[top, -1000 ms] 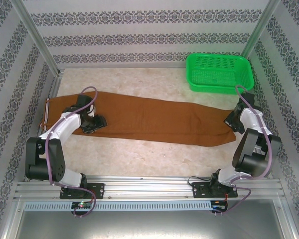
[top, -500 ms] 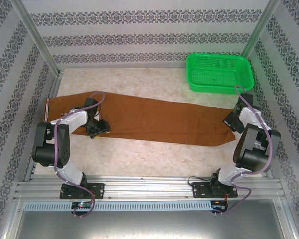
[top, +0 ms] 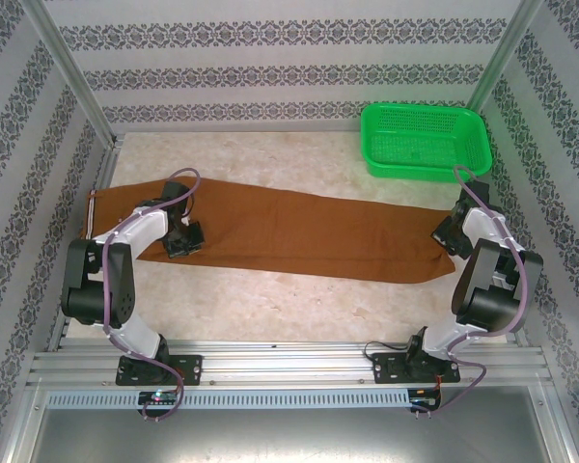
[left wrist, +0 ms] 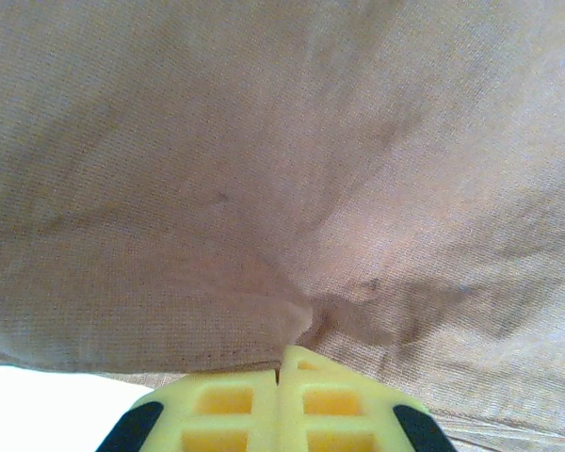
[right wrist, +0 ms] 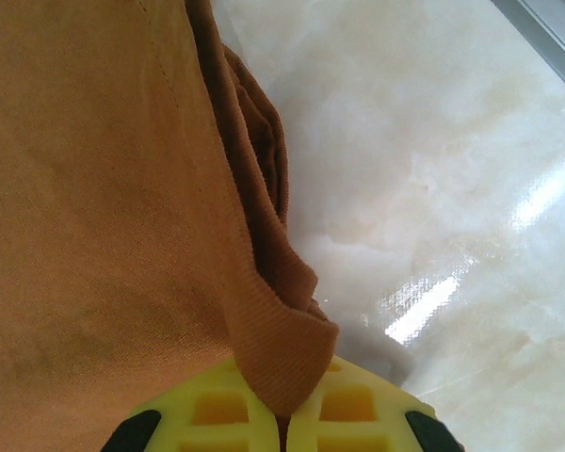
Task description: Roll up the long pants
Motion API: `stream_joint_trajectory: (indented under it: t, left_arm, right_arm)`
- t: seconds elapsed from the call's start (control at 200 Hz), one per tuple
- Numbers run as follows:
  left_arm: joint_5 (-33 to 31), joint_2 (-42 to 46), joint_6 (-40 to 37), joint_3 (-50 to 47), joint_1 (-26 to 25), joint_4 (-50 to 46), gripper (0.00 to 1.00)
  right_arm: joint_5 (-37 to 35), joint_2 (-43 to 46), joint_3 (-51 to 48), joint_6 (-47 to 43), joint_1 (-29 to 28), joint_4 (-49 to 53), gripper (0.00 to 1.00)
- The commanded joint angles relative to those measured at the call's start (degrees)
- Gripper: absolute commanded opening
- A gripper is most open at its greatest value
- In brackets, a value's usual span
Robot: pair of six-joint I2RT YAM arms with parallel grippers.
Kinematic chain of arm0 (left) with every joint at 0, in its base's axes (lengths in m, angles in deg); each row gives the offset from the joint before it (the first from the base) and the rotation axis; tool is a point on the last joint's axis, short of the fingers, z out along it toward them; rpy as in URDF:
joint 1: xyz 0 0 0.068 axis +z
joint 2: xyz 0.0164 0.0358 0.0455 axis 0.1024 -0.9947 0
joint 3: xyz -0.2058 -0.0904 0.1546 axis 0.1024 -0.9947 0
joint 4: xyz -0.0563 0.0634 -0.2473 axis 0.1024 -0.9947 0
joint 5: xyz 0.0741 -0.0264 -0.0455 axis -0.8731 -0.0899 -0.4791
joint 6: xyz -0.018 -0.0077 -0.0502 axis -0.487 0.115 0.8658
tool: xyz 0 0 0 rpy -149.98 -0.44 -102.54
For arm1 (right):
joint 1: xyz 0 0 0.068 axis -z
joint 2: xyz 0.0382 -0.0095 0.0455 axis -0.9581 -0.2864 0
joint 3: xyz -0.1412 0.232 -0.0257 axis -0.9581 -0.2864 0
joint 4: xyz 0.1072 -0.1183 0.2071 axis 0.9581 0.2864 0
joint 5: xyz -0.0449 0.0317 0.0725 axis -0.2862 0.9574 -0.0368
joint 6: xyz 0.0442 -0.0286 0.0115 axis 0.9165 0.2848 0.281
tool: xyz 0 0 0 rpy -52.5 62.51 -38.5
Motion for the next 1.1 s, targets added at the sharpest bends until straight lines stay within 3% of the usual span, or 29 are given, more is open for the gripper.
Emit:
stream_joint_trajectory:
  t: [0.0, 0.295, 0.6, 0.659, 0.779, 0.889, 0.944, 1.094]
  left_arm:
    - [-2.34, 1.85, 0.17, -0.26, -0.48, -0.47, 0.0]
    - [-6.17, 9.95, 0.49, 1.75, -0.44, -4.2, 0.0]
    - [-5.46, 11.19, 0.27, 2.33, -0.51, -5.06, 0.0]
    - [-5.34, 11.43, 0.31, 1.84, -0.44, -4.79, 0.0]
    - [-4.3, 11.31, 0.5, 0.76, -0.42, -3.58, 0.0]
    - [-3.74, 10.96, 0.49, 0.17, -0.47, -2.83, 0.0]
    - [-3.69, 10.91, 0.36, -0.09, -0.43, -2.42, 0.0]
    - [-4.85, 10.81, 0.22, -0.39, -0.49, -2.27, 0.0]
  right_arm:
    - [-0.12, 0.37, 0.23, -0.29, 0.07, 0.8, 0.0]
    - [-1.32, 5.79, 2.44, -1.05, 0.59, 4.14, 0.0]
    - [-1.05, 6.86, 1.29, -1.48, 1.85, 4.94, 0.0]
    - [-0.29, 6.39, -0.09, -1.7, 2.38, 3.79, 0.28]
    - [0.97, 4.31, -0.93, -1.29, 2.79, 2.69, 0.29]
    - [0.82, 2.77, -0.72, -1.2, 2.76, 2.49, 0.26]
    - [0.76, 2.26, -0.57, -1.37, 2.76, 2.46, 0.0]
    - [-1.17, 4.21, -1.19, -0.64, 2.44, 3.63, 0.0]
